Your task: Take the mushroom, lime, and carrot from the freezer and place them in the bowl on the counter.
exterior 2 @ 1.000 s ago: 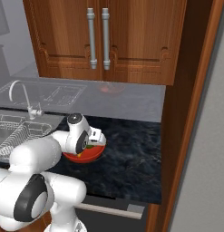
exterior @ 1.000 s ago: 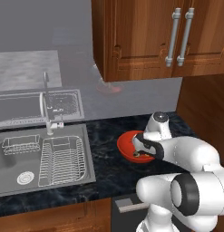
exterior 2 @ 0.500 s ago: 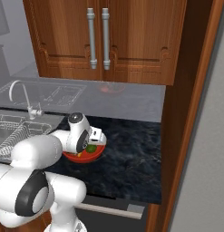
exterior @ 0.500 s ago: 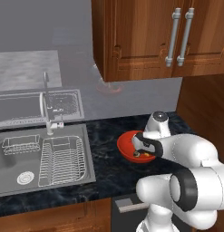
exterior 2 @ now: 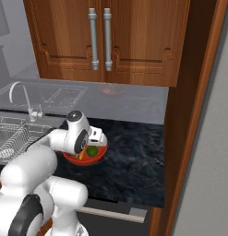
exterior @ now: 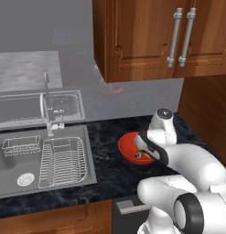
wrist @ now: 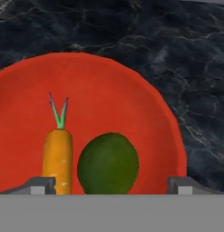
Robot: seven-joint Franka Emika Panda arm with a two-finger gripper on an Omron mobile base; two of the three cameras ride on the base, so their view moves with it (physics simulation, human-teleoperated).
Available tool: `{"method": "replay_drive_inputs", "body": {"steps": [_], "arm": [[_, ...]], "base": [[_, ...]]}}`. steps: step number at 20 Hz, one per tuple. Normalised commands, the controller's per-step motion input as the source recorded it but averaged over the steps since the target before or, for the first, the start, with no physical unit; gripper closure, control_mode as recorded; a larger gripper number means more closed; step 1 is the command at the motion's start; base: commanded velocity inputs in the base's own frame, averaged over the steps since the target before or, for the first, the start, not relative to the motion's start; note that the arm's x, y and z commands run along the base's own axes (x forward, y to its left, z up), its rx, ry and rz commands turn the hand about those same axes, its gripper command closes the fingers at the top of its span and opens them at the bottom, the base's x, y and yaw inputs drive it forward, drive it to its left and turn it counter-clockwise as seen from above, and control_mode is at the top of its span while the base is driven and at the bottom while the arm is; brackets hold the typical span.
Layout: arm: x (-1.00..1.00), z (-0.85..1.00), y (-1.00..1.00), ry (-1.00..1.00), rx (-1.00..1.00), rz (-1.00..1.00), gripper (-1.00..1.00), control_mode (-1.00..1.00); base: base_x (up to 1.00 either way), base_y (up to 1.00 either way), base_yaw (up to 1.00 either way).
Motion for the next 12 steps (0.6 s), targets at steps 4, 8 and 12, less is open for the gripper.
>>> {"method": "replay_drive_inputs", "body": {"steps": [4,8,12], "arm": [[-0.6,0.55,0.24,-0.06,0.0,0.0,-1.0,-1.0],[-0.56,0.44,0.25,-0.04,0.0,0.0,-1.0,-1.0],[-0.65,0.44,0.05,-0.05,0.0,0.0,-1.0,-1.0]], "base": [[0.0,0.0,0.0],[0.0,0.0,0.0],[0.0,0.0,0.0]]}}
